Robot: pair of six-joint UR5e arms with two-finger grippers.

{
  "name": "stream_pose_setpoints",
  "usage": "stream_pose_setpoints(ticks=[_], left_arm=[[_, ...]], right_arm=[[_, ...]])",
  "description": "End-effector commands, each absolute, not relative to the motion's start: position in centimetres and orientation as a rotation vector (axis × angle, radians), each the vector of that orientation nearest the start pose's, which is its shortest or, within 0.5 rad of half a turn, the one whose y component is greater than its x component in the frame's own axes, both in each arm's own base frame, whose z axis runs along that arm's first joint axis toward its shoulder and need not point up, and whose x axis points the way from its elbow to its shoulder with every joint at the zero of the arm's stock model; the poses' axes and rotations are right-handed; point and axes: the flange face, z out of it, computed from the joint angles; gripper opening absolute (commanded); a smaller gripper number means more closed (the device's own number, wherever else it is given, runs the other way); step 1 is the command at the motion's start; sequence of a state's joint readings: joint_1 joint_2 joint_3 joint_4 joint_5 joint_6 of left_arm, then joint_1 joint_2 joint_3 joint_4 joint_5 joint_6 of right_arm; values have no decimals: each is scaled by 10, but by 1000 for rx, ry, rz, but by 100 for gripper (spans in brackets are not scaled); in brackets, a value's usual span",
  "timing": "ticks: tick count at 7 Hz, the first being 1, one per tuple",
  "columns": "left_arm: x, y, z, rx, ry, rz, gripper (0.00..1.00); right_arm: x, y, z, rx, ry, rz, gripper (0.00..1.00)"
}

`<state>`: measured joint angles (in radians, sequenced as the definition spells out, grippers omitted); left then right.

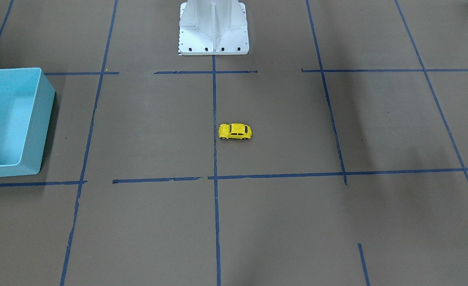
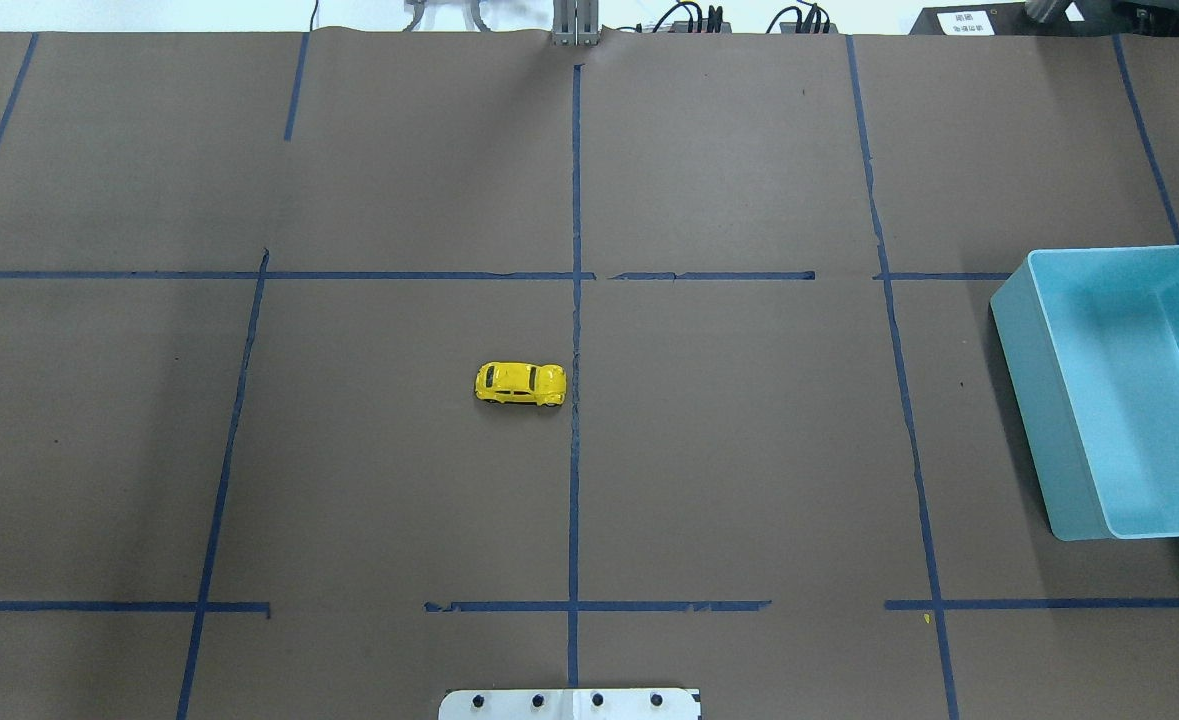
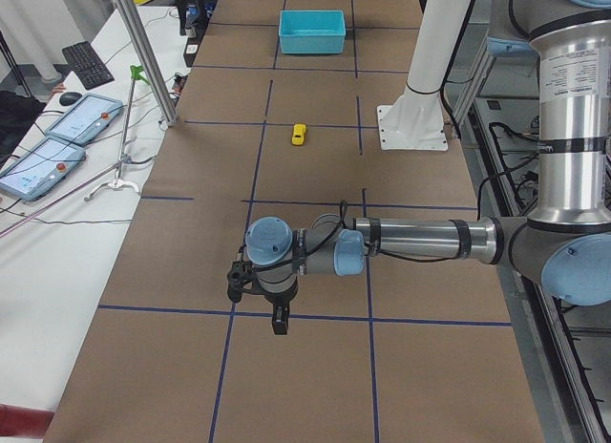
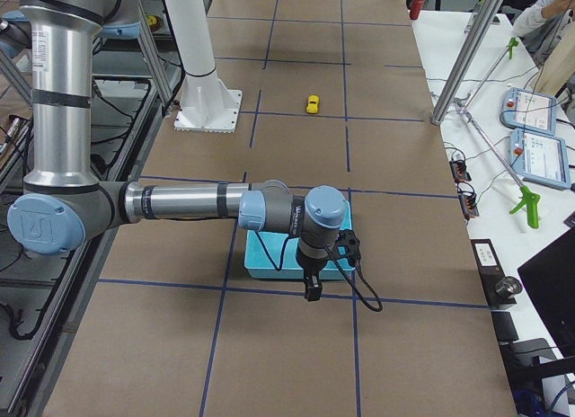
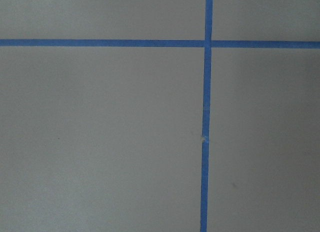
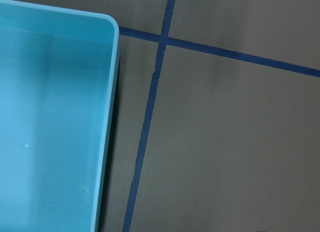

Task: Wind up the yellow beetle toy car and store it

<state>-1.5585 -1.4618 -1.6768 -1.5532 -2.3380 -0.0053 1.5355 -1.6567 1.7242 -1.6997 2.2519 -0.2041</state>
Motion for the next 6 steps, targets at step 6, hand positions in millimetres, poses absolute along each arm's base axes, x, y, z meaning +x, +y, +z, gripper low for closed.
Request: stream_pose_setpoints(ticks=[6], left_arm=[[-57, -453, 657, -18, 764, 12, 100]], right_arm=[[55, -452, 642, 1, -685, -211, 100]])
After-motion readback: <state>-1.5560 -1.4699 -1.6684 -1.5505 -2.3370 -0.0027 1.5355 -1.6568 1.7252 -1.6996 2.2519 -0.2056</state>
